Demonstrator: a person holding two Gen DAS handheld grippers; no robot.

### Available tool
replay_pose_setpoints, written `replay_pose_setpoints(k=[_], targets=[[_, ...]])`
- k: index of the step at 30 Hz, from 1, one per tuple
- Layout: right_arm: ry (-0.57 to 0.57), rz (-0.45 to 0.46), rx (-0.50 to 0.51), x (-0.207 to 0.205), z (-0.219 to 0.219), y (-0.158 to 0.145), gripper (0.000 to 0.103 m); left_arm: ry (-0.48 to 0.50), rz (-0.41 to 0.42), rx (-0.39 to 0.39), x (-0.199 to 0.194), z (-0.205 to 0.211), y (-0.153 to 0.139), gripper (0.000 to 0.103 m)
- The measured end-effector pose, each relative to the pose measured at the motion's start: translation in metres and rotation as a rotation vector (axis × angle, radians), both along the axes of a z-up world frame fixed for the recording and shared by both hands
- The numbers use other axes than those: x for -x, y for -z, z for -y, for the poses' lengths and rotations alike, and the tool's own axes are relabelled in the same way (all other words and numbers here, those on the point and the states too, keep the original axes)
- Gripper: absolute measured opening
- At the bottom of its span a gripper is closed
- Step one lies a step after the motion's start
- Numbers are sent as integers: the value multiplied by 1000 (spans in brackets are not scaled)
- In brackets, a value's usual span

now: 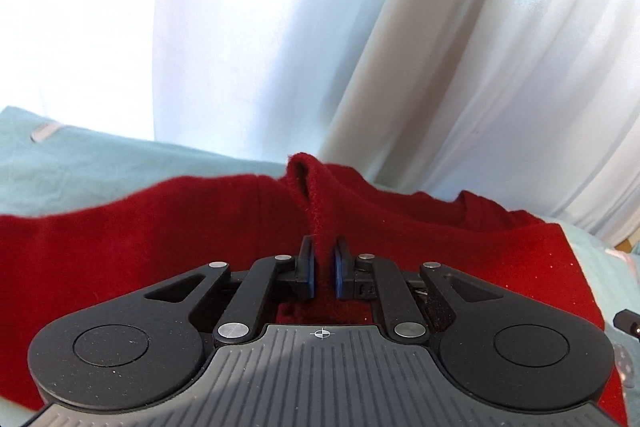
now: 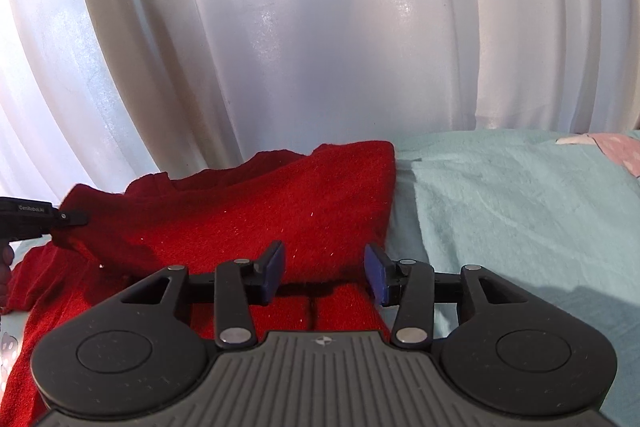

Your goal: Fold small clothes

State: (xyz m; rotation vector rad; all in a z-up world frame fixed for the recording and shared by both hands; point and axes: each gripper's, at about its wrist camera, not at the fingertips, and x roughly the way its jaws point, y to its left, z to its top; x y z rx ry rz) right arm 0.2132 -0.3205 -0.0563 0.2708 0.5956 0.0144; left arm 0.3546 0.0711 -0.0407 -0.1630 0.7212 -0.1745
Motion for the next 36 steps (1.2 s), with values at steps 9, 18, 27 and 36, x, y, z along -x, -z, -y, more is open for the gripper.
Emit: replay_pose_setpoints(k=[9,18,27,36], targets=[[33,-52,18,-41,-5,9,43,-9,-117,-44,-3,-11,42,13],[-8,-89,102,-61,-17,33,25,-24,-96,37,-6,-23,38,14],[-54,-59,511,-63,-58,42,21,-42,-111,-18,-10,-20,48,19],[-130,90,598,-37,-85,19,27,-28,-83,24,12,-17,30,54]])
